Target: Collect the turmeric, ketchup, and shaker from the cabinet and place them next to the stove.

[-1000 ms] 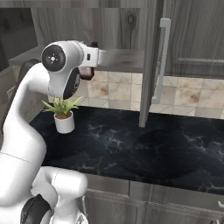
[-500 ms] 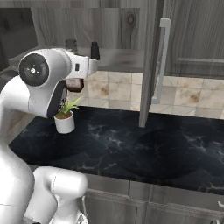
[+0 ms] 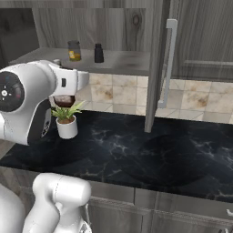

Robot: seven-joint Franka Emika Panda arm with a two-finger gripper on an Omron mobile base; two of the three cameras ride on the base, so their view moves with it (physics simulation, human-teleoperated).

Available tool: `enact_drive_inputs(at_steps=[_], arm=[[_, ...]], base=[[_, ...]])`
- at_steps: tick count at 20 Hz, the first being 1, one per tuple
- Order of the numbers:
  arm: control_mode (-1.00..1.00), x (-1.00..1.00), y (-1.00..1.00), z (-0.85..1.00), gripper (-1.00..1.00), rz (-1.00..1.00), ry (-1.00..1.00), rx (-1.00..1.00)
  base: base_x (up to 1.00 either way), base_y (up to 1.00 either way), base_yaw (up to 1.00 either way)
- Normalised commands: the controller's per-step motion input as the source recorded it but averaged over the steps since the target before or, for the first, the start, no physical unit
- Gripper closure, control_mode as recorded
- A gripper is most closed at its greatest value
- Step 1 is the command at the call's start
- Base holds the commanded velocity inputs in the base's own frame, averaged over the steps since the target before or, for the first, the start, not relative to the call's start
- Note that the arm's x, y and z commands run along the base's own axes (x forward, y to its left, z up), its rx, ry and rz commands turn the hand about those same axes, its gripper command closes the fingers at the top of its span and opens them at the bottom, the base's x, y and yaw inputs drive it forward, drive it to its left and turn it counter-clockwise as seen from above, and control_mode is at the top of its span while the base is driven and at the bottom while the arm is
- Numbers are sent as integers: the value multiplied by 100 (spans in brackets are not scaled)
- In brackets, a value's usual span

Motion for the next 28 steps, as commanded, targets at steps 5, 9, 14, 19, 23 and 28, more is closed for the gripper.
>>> enact_drive_inputs(at_steps=[5, 9, 14, 19, 23, 28], arm=[[-100, -1, 7, 0, 100, 0, 1, 0], [-100, 0, 1, 0, 100, 0, 0, 0], [-100, -30, 5, 0, 100, -1, 0, 0], [-100, -56, 5, 0, 100, -3, 0, 0], [-100, -27, 0, 0, 100, -2, 0, 0], [100, 0, 0, 0, 100, 0, 0, 0]], base=[[0, 0, 0], [0, 0, 0], [0, 0, 0], [0, 0, 0], [0, 0, 0], [-39, 1, -3]])
